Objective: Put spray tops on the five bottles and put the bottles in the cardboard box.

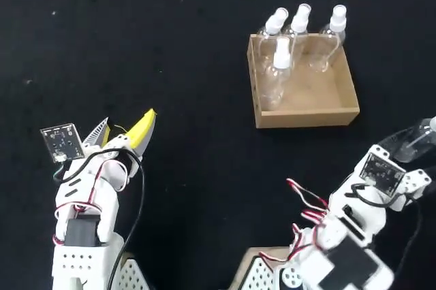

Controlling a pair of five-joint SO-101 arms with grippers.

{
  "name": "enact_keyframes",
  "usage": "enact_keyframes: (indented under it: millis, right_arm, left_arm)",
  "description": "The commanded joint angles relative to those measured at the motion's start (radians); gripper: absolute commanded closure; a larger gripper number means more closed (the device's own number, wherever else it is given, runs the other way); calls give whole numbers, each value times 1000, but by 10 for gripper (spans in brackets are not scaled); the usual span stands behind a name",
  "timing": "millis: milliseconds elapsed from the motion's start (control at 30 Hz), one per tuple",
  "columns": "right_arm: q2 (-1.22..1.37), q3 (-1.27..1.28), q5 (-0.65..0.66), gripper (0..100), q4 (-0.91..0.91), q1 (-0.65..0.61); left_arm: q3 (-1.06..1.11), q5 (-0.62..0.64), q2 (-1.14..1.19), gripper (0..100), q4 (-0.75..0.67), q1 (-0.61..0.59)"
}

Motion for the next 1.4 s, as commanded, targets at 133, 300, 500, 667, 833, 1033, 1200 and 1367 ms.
enact_keyframes:
  millis: [133, 300, 500, 667, 833, 1033, 1200, 1367]
  right_arm:
    - [-334, -2, 2, 727, 396, -11]
    - [-564, 1, 3, 727, 669, 32]
    - [-773, 2, 8, 726, 936, -5]
    - [-858, -79, 6, 726, 1192, -11]
    - [-816, -249, 2, 724, 1421, -11]
    - [-633, -398, 6, 723, 1452, -11]
    - [-412, -515, 2, 722, 1447, -8]
    - [-288, -570, 2, 722, 1390, -26]
  left_arm:
    - [22, 3, -8, 657, 3, -8]
    - [22, 2, -8, 657, 3, -8]
    - [22, 2, -8, 657, 3, -8]
    - [22, 2, -8, 657, 3, -8]
    - [22, 2, -8, 657, 3, -8]
    - [22, 2, -8, 657, 3, -8]
    - [22, 2, -8, 657, 3, -8]
    - [22, 2, -8, 657, 3, -8]
